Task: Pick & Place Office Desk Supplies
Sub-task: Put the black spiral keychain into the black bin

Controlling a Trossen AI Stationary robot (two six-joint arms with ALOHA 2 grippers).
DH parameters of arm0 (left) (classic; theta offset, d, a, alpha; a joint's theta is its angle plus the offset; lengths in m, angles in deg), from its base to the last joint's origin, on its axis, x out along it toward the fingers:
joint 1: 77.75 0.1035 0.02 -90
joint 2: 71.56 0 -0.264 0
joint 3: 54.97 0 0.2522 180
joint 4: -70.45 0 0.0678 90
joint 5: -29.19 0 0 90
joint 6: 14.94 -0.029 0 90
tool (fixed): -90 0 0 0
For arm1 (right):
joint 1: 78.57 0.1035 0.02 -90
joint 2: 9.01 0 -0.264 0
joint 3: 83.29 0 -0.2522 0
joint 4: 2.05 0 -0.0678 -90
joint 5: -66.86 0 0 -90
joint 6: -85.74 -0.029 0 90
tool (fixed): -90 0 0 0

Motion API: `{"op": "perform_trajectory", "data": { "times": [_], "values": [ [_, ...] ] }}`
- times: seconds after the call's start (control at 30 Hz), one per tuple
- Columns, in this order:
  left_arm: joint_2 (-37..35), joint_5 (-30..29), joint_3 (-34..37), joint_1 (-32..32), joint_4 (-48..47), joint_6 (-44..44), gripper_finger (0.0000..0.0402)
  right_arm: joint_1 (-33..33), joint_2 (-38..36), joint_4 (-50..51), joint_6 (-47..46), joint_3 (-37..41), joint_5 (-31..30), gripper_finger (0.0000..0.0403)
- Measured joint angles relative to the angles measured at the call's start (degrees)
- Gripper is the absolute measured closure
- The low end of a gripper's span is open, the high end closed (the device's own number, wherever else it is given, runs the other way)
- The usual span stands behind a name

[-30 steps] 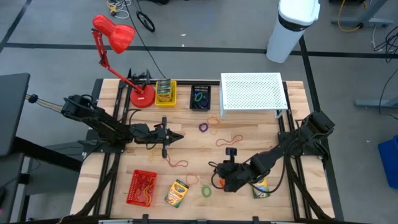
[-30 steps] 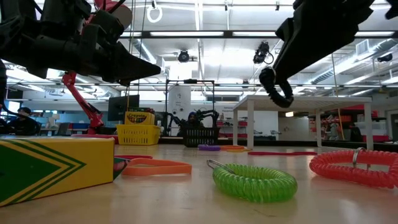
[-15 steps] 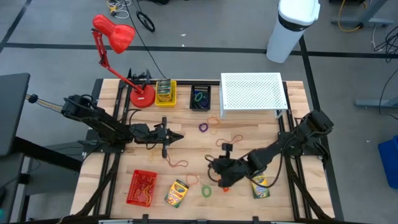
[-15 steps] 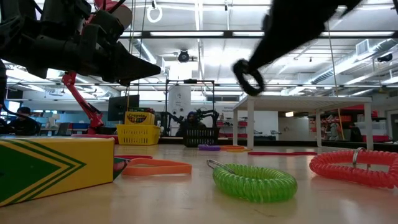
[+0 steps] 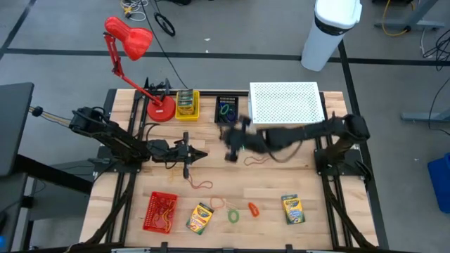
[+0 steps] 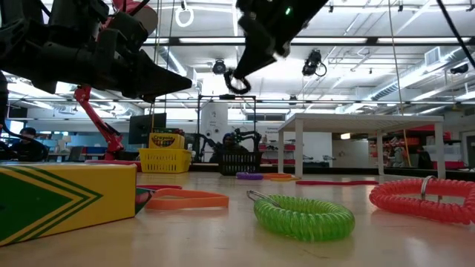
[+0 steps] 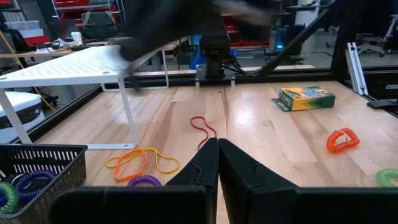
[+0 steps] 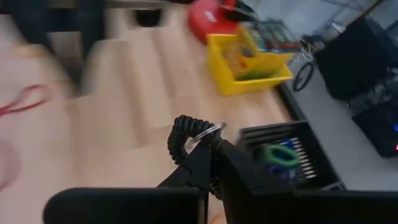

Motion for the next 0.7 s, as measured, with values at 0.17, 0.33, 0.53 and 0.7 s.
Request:
{"op": "perform_trajectory", "data": {
  "times": [0.17, 0.33, 0.53, 0.7],
  "values": [
    [-0.01, 0.0, 0.0, 0.0, -0.05, 0.01, 0.0385, -9.65, 1.37, -4.31, 2.9, 0.04, 4.18, 0.038],
    [-0.04, -0.02, 0.02, 0.02, -0.09, 0.0, 0.0385, -16.96, 5.07, -9.52, 3.25, -0.03, 5.85, 0.038],
    [-0.02, 0.01, 0.02, 0.02, 0.42, 0.02, 0.0385, -22.2, 11.46, -13.73, 3.08, 0.07, 9.25, 0.038],
    [-0.02, -0.34, 0.04, 0.02, 0.22, 0.02, 0.0385, -24.19, 14.42, -15.58, 3.08, 0.02, 9.41, 0.0379]
  ]
}}
